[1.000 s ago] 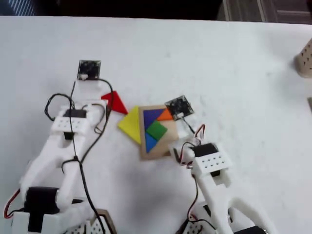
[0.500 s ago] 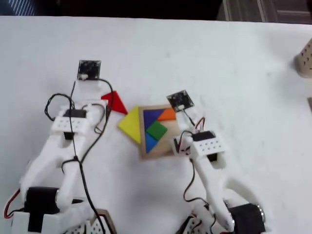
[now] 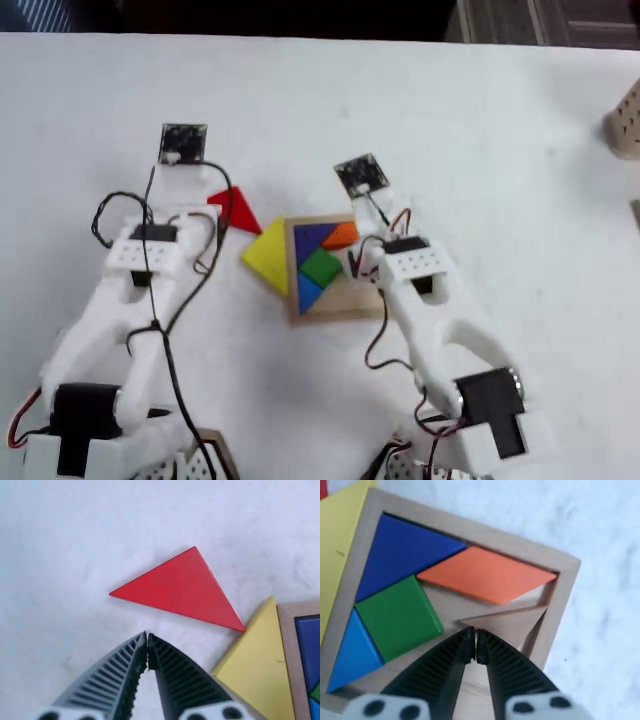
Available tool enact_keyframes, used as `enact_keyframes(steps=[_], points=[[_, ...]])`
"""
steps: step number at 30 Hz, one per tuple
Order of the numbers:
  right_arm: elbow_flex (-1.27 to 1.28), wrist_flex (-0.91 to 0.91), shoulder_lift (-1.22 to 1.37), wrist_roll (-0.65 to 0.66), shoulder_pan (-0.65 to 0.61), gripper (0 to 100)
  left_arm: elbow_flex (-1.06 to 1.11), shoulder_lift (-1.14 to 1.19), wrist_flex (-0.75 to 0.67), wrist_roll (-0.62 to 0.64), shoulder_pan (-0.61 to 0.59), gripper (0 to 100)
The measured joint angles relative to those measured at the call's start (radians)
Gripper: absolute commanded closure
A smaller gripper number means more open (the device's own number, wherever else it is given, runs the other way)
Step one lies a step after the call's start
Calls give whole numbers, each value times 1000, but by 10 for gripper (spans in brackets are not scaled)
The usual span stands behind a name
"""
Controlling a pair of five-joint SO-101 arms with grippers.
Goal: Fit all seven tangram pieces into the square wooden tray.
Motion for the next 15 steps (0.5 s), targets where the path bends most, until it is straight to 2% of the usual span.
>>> enact_keyframes(steps=[12, 15], points=[[-55, 3, 31, -23, -18, 981, 0, 0, 0, 0, 0, 977], [-55, 58, -18, -26, -15, 981, 0, 0, 0, 0, 0, 977]])
